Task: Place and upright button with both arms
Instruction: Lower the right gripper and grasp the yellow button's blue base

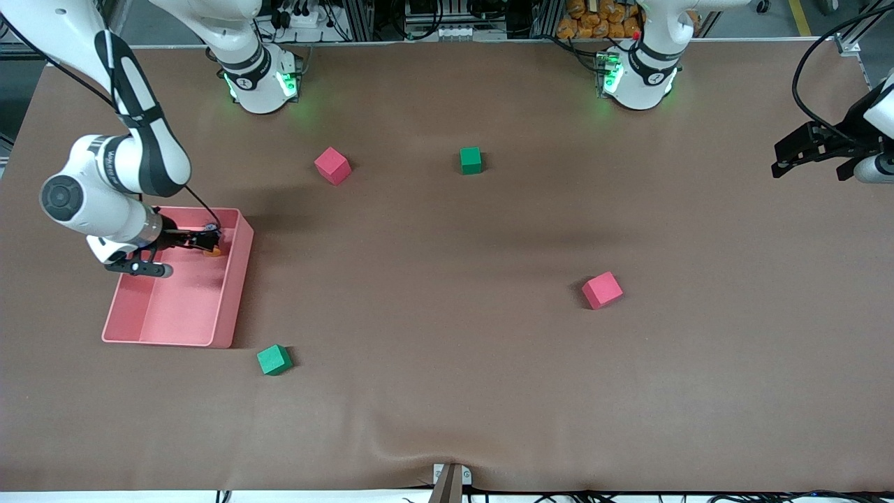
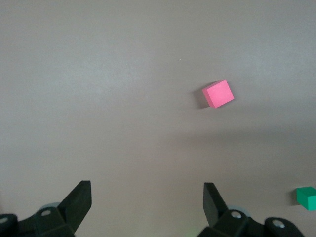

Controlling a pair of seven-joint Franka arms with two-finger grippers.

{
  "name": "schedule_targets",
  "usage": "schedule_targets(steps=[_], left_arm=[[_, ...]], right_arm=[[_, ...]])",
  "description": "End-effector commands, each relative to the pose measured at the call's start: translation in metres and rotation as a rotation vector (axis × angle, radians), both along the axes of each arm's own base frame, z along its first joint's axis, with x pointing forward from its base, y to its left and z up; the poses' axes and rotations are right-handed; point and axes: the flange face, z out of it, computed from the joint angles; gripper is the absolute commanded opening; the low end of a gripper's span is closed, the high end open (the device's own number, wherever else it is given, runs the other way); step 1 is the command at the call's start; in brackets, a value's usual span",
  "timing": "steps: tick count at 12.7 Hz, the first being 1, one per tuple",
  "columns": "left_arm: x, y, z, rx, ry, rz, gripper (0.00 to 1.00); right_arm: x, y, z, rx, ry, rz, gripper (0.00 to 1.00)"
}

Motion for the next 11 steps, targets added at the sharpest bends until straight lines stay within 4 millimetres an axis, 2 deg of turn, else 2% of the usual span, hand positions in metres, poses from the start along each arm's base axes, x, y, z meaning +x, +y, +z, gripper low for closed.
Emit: schedule_targets(steps=[1,3,5,11], left_arm=[[0.002,0.002,0.005,0.001,-0.007,-0.015,1.00],[0.002,0.003,0.004,0.001,-0.006,-0.014,1.00],[0.002,0.002,0.004,0.001,-0.006,-0.015,1.00],[0.002,0.002,0.004,0.001,-0.006,-0.017,1.00]], right_arm=[[-0.019,-0.007,-0.020,0.001,-0.012,0.010,1.00],[-0.035,-0.006,-0.037,0.003,-0.034,0.010,1.00],[-0.040,-0.006,-0.047,0.005,-0.042,0.009,1.00],[-0.044,-0.007,-0.056,0.010,-0.023,0.005,1.00]])
